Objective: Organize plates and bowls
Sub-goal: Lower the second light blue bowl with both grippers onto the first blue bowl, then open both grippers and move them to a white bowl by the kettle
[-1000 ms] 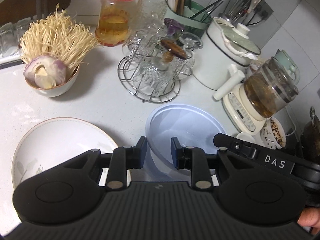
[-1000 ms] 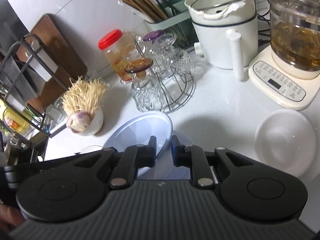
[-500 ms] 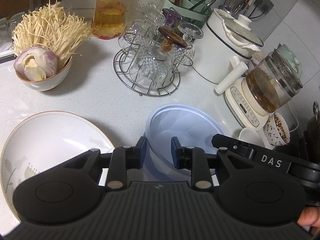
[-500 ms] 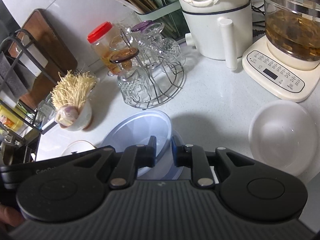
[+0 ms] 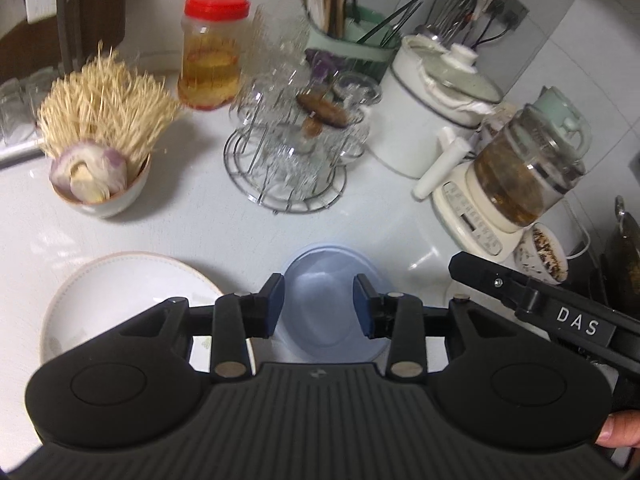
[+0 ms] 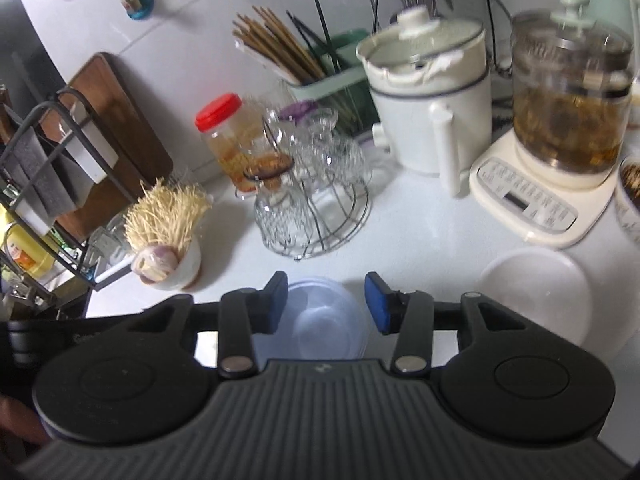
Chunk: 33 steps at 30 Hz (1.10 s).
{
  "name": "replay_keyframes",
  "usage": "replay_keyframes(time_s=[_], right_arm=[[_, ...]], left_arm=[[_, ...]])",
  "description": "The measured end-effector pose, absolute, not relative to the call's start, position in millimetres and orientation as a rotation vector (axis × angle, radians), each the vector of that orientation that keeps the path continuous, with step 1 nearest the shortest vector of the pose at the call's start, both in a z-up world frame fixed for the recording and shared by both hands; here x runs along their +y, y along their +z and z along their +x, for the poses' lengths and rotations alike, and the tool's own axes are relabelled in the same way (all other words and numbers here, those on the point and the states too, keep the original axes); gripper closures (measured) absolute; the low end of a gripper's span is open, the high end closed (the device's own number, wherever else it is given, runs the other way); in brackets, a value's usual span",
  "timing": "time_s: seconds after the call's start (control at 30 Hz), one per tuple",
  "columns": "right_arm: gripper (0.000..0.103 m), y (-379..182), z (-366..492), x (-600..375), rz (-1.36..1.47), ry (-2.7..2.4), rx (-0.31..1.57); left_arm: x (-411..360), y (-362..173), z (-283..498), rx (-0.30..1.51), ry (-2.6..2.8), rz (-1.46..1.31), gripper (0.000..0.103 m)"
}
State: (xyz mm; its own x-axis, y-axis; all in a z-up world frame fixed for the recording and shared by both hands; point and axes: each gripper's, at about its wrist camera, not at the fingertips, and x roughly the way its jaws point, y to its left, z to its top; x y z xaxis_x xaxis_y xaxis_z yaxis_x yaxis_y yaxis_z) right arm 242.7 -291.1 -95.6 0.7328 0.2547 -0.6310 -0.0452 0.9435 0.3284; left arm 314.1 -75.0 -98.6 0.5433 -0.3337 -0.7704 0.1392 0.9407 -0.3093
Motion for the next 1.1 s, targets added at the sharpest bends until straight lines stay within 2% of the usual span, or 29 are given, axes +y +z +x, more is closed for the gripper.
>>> replay_keyframes(time_s=[0.43, 1.1], right_arm=[[0.057, -49, 203, -300, 0.243, 0.097, 0.622], [0.057, -47, 175, -351, 0.286, -0.083, 0.591]], left_arm=[[-94, -51, 300, 0.914, -0.406, -0.187, 0.060], [-162, -48, 304, 0.926, -0.577, -0.107, 0.060]])
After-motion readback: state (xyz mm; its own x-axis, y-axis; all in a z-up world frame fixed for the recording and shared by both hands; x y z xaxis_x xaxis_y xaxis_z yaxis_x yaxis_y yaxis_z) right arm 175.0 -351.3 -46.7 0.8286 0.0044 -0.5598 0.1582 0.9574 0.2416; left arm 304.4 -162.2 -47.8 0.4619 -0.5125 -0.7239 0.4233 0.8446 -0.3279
